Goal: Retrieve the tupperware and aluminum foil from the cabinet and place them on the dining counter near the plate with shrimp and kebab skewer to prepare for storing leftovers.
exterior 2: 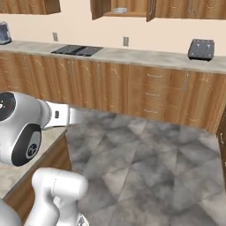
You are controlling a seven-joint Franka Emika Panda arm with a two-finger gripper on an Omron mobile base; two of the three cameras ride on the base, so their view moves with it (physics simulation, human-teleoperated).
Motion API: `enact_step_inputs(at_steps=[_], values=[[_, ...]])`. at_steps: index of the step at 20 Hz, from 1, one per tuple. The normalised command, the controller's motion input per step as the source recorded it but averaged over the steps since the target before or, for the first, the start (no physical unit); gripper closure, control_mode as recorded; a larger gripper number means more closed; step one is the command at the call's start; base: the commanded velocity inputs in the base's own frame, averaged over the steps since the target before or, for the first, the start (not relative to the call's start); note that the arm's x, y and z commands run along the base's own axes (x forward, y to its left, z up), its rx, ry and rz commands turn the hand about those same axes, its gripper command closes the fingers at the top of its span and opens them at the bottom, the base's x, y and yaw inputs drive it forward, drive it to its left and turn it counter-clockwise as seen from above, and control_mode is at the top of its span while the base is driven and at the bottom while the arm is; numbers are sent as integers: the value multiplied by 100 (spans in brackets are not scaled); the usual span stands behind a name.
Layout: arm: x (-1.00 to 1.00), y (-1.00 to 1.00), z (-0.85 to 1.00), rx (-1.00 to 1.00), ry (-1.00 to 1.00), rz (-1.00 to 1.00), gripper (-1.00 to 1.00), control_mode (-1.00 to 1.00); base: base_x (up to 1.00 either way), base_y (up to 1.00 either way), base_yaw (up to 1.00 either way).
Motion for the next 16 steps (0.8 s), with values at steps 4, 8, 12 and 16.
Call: enact_step_inputs(at_steps=[4,8,12,16], values=[[0,0,0,0,0,0,-100,100,100,-26,17],[0,0,0,0,0,0,-100,100,100,-13,15],[0,0,0,0,0,0,-100,100,100,-3,12],[0,0,0,0,0,0,-100,100,100,0,7]])
